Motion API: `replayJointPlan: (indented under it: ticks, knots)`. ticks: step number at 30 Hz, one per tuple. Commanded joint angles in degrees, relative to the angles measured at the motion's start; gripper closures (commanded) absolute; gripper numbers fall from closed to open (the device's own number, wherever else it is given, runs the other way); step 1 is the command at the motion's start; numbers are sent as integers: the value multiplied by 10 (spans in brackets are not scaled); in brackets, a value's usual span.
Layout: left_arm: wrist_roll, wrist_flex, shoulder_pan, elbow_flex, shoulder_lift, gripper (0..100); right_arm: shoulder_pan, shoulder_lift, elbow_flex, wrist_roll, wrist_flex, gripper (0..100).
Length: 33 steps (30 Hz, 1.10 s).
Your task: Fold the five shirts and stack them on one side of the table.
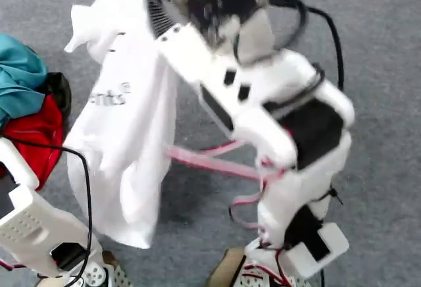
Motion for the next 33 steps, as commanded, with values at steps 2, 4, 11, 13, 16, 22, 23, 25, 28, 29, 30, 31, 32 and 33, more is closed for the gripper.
replayJointPlan:
  ticks: [2,4,11,13,16,22,23,25,28,29,30,31,32,33]
  knots:
    - [4,4,4,13,-31,951,150,29,64,4,110,994]
    - [4,4,4,15,-31,951,216,52,118,18,131,993]
    - [0,34,72,16,-31,948,384,111,332,167,84,993]
    - [0,52,109,16,-29,947,423,114,393,212,59,993]
    - [0,62,163,25,-28,946,485,113,472,264,20,991]
    - [4,62,218,89,-32,831,605,113,574,365,-15,930]
    - [4,62,215,96,-32,807,621,113,578,379,-15,894]
    - [2,62,200,105,-32,760,643,113,579,404,-13,822]
    - [0,62,166,118,-32,715,654,93,579,431,-4,737]
    - [0,62,149,120,-32,710,653,77,579,431,1,727]
    - [-1,62,130,122,-32,711,648,57,578,431,7,727]
    - [-4,62,110,123,-32,711,635,32,575,431,11,730]
    - [-15,62,90,123,-32,711,622,7,573,431,16,732]
    - [-30,62,69,123,-32,711,606,-20,569,431,24,731]
